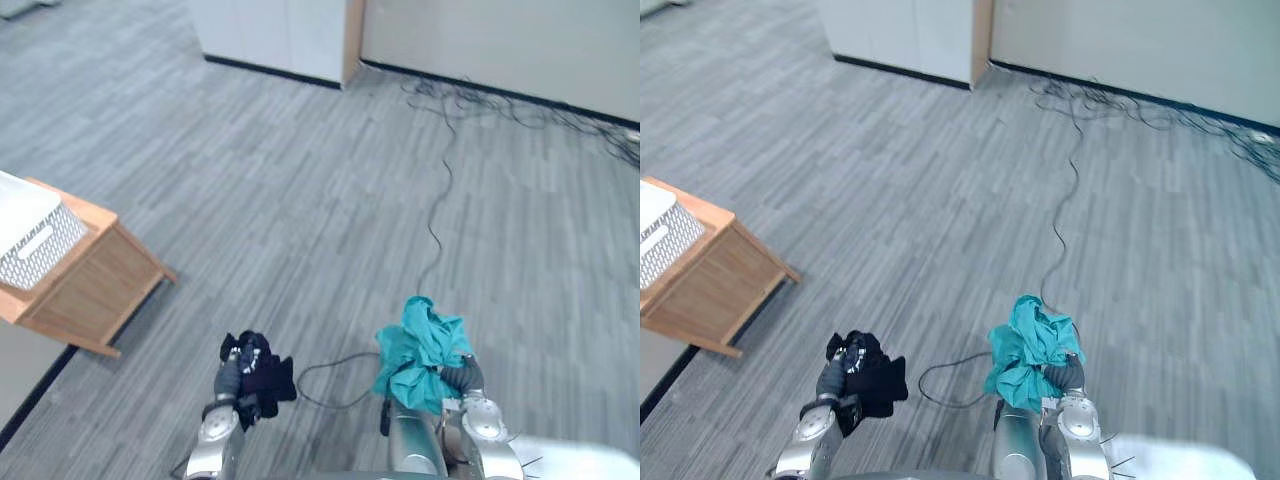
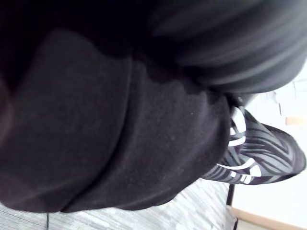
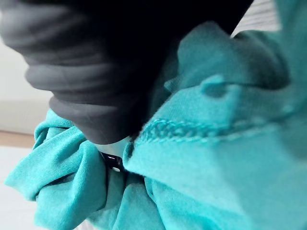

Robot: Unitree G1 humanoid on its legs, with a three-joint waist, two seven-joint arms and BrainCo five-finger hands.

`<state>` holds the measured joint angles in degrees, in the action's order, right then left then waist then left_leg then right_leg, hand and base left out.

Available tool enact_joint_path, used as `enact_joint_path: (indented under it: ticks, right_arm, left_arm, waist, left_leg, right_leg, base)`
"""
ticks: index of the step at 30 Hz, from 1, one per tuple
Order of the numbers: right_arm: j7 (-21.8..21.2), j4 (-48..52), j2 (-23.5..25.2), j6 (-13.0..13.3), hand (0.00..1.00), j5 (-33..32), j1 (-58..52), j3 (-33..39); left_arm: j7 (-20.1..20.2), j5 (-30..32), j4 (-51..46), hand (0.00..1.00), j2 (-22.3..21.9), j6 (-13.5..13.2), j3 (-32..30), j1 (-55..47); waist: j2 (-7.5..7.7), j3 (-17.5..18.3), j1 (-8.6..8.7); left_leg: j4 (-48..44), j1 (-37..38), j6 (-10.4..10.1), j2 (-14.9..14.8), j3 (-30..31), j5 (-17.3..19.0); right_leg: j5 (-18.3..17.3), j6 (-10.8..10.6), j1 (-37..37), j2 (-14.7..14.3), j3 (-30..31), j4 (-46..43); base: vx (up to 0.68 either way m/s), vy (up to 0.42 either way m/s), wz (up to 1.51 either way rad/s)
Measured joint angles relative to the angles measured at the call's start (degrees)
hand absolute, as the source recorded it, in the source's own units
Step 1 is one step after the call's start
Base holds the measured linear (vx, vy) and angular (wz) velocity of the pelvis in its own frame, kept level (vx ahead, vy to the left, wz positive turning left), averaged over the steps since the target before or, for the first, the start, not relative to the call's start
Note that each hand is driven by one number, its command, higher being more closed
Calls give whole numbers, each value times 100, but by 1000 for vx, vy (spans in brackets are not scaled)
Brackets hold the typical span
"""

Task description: Tidy the bed and pick cloth on bed and put in laundry

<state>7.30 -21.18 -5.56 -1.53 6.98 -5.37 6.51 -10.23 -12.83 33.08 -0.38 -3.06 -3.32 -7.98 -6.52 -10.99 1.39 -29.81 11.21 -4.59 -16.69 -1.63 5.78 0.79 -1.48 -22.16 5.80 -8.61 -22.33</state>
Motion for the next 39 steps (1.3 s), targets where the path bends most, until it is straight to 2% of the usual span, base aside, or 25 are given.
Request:
enact_joint_path:
  ticks: [2, 3, 4, 5, 8, 10, 12, 13, 14, 15, 16, 17, 18, 20, 22, 24, 27, 29, 30, 33, 35, 36, 37, 38, 39]
  right_arm:
    - [-6, -4, -61, -12, 100, -17, 75, -222]
    - [-4, -6, -76, -15, 100, -22, 115, -262]
    - [20, -7, -98, -16, 100, -48, 195, -305]
    - [17, -6, -108, -7, 100, -82, 279, -330]
    - [-1, -14, -289, -1, 100, -92, 609, -340]
    - [-12, -81, -403, -1, 100, -90, 723, -325]
    - [-6, -258, -555, -2, 100, -70, 755, -315]
    - [2, -324, -603, -2, 100, -49, 760, -322]
    - [7, -435, -625, -1, 100, -17, 777, -337]
    - [12, -726, -592, -8, 100, 40, 824, -350]
    - [8, -844, -550, -23, 100, 44, 837, -378]
    - [4, -986, -500, -30, 100, 174, 908, -460]
    - [-10, -997, -435, -29, 100, 216, 928, -467]
    - [-92, -995, -332, -32, 100, 215, 889, -492]
    - [-121, -894, -280, 3, 100, 214, 699, -507]
    - [-122, -515, -259, 87, 100, 201, 418, -414]
    - [-129, -433, -223, 110, 100, 144, 267, -264]
    - [-131, -441, -107, 99, 100, 139, 151, -148]
    - [-137, -443, -69, 91, 100, 139, 113, -149]
    - [-173, -450, 170, 41, 100, 148, -157, -219]
    - [-227, -533, 131, -13, 100, 147, -168, -284]
    - [-241, -523, 66, -10, 100, 143, -137, -352]
    - [-242, -521, 43, -10, 100, 141, -108, -381]
    - [-242, -515, 26, -10, 100, 130, -99, -476]
    - [-239, -500, 61, -8, 100, 65, -130, -576]
  left_arm:
    - [10, -88, -12, 100, -177, -3, -187, -80]
    - [9, -178, -20, 100, -193, -3, -186, -80]
    - [15, -332, -62, 100, -188, -4, -193, -113]
    - [16, -415, -133, 100, -169, -5, -206, -215]
    - [19, -510, -441, 100, -287, -9, -395, -328]
    - [21, -508, -504, 100, -306, -16, -462, -358]
    - [23, -506, -563, 100, -308, -17, -475, -359]
    - [23, -505, -564, 100, -308, -16, -478, -376]
    - [22, -506, -554, 100, -325, -13, -488, -429]
    - [22, -507, -525, 100, -362, -4, -595, -430]
    - [20, -507, -534, 100, -363, -4, -614, -412]
    - [19, -499, -557, 100, -320, -5, -636, -424]
    - [4, -510, -547, 100, -340, 23, -638, -434]
    - [-3, -541, -545, 100, -303, 67, -558, -457]
    - [-11, -556, -544, 100, -279, 53, -445, -451]
    - [-21, -551, -454, 100, -184, -8, -170, -319]
    - [-19, -485, -214, 100, -86, -8, -15, -169]
    - [-19, -357, 27, 100, -11, -2, 103, -156]
    - [-21, -281, 94, 100, 1, 6, 101, -167]
    - [-9, -49, 137, 100, 190, -1, 129, -396]
    - [-17, -46, 203, 100, 138, 16, 62, -568]
    - [-17, -48, 226, 100, 18, 18, 31, -654]
    - [-15, -51, 240, 100, -33, 28, -13, -670]
    - [3, -92, 254, 100, -135, 43, -79, -703]
    - [16, -138, 247, 100, -208, 43, -103, -699]
  waist:
    - [-60, -160, -109]
    - [-138, -217, -166]
    - [-10, -312, -306]
    - [90, -314, -411]
    - [199, -271, -571]
    - [203, -270, -656]
    - [232, -214, -728]
    - [204, -119, -759]
    - [179, -29, -822]
    - [237, 133, -814]
    - [359, 171, -822]
    - [445, 184, -853]
    - [490, 182, -822]
    - [491, 175, -773]
    - [450, 193, -633]
    - [455, 294, -346]
    - [452, 286, -212]
    - [475, 265, -232]
    - [477, 254, -226]
    - [678, 351, -180]
    - [466, 473, -246]
    - [237, 489, -245]
    - [145, 452, -257]
    - [42, 378, -286]
    - [48, 308, -413]
  left_leg:
    - [-1954, -808, -45, -530, -1, -1093]
    - [-2654, -1037, 84, -644, -17, -834]
    - [-3488, -1404, 345, -613, -205, -334]
    - [-3650, -1691, 362, -527, -476, -70]
    - [-2511, -2704, 187, 136, -1100, 623]
    - [-1167, -3022, 229, 439, -1798, 683]
    - [592, -3042, 214, 745, -3349, 524]
    - [1027, -2997, 442, 822, -3939, 354]
    - [1092, -2900, 956, 875, -4417, 50]
    - [1140, -2759, 2061, 1049, -4492, 298]
    - [1140, -2714, 2056, 1171, -4365, 371]
    - [1043, -2595, 2081, 1266, -4056, 612]
    - [899, -2421, 1994, 1376, -3666, 829]
    - [1016, -1826, 1896, 1653, -2940, 925]
    - [1293, -1159, 1835, 1822, -2099, 886]
    - [1579, -774, 1615, 1907, -905, 787]
    - [1808, -470, 1263, 1882, -175, 823]
    - [1994, -74, 881, 1745, 264, 1038]
    - [1999, 38, 773, 1680, 347, 1114]
    - [2024, 657, 244, 1255, 760, 1757]
    - [973, 354, 102, 766, 905, 1810]
    - [-288, -230, 47, 433, 862, 1511]
    - [-906, -562, 95, 250, 760, 1153]
    - [-1958, -1027, 258, -146, 457, 64]
    - [-2907, -1362, 311, -434, 158, 58]
  right_leg:
    - [-201, 229, 886, -332, -242, 511]
    - [-221, 292, 1269, -458, -284, 742]
    - [-300, 412, 1860, -571, -265, 1093]
    - [-371, 504, 2150, -580, -246, 1287]
    - [-673, 514, 2682, -549, -240, 1739]
    - [-840, 430, 2941, -475, -433, 1916]
    - [-1057, 144, 3503, -370, -844, 2221]
    - [-1195, -45, 3695, -403, -954, 2293]
    - [-1328, -248, 3877, -481, -1076, 2246]
    - [-1514, -546, 3918, -357, -1261, 1766]
    - [-1616, -720, 3775, -181, -1336, 1191]
    - [-1552, -913, 3277, 96, -1285, -415]
    - [-1227, -1009, 2757, 282, -1075, -2091]
    - [-1176, -1003, 2367, 446, -838, -3698]
    - [-1275, -739, 2143, 473, -883, -3987]
    - [-1494, -422, 1239, 513, -561, -3285]
    - [-1477, -480, 734, 500, -27, -1780]
    - [-847, -619, 474, 543, 533, 487]
    - [-611, -679, 485, 570, 638, 949]
    - [-243, -695, 382, 555, 765, 918]
    - [97, -650, 316, 173, 544, 275]
    - [19, -446, 463, -85, 338, 279]
    - [-41, -341, 606, -235, 244, 354]
    - [-107, -170, 1005, -530, 190, 618]
    - [-156, 19, 1435, -719, 166, 893]
  base:
    - [654, -371, 18]
    - [665, -339, -2]
    - [580, -327, -15]
    - [641, -335, -15]
    - [528, -128, -4]
    - [567, 26, 19]
    - [686, 85, 64]
    - [633, 92, 68]
    - [790, 142, 81]
    - [536, 103, 90]
    - [826, 196, 122]
    - [696, 177, 138]
    - [839, 197, 142]
    - [701, 82, 190]
    - [647, -14, 229]
    - [665, -169, 271]
    - [413, -196, 184]
    - [544, -385, 142]
    - [632, -516, 121]
    - [567, -588, 133]
    - [571, -646, 65]
    - [318, -343, 18]
    - [630, -650, 8]
    - [507, -479, -13]
    - [601, -563, -14]
